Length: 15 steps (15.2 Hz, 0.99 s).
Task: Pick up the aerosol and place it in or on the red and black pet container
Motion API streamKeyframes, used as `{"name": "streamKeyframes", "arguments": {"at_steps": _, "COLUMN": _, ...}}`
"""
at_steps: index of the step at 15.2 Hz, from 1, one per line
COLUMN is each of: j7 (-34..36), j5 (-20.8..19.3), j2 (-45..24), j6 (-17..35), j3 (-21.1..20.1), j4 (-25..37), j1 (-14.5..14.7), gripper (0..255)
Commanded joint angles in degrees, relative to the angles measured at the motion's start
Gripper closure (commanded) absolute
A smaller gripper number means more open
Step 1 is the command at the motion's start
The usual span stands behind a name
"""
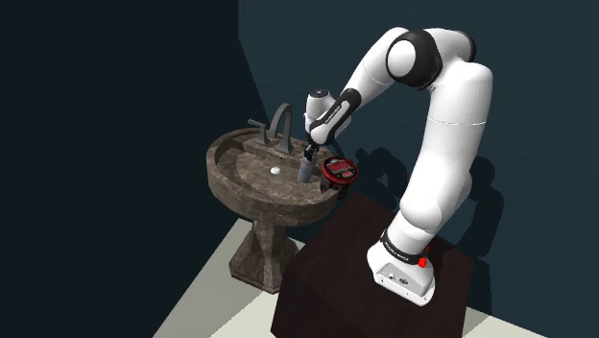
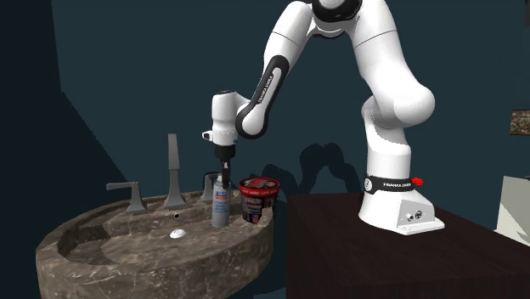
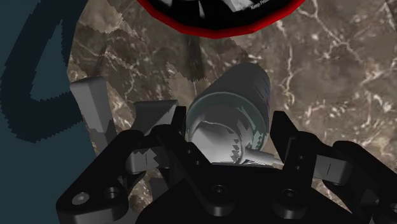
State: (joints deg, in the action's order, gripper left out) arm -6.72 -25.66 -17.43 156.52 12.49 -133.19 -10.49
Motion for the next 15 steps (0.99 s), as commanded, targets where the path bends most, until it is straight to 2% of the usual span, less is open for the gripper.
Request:
{"name": "streamKeyframes", "arguments": {"at_steps": 1, "j7": 0.00, "j5": 0.00, "j2": -0.03, "j6": 0.00, "j3": -0.01, "j4": -0.01, "j1": 0.00, "gripper": 255}}
{"name": "streamKeyframes", "arguments": {"at_steps": 3, "j7": -0.01, "j5": 0.00, "j2": -0.06, "j6": 0.03, "j3": 0.00, "j4": 0.00, "j1": -0.01, "gripper": 255}}
{"name": "streamKeyframes", "arguments": {"at_steps": 15, "j7": -3.79, "j5": 2.59, "j2": 8.29, "j6": -8.20, "j3": -1.03, "j4": 0.06, "j1": -0.26, "gripper": 255}}
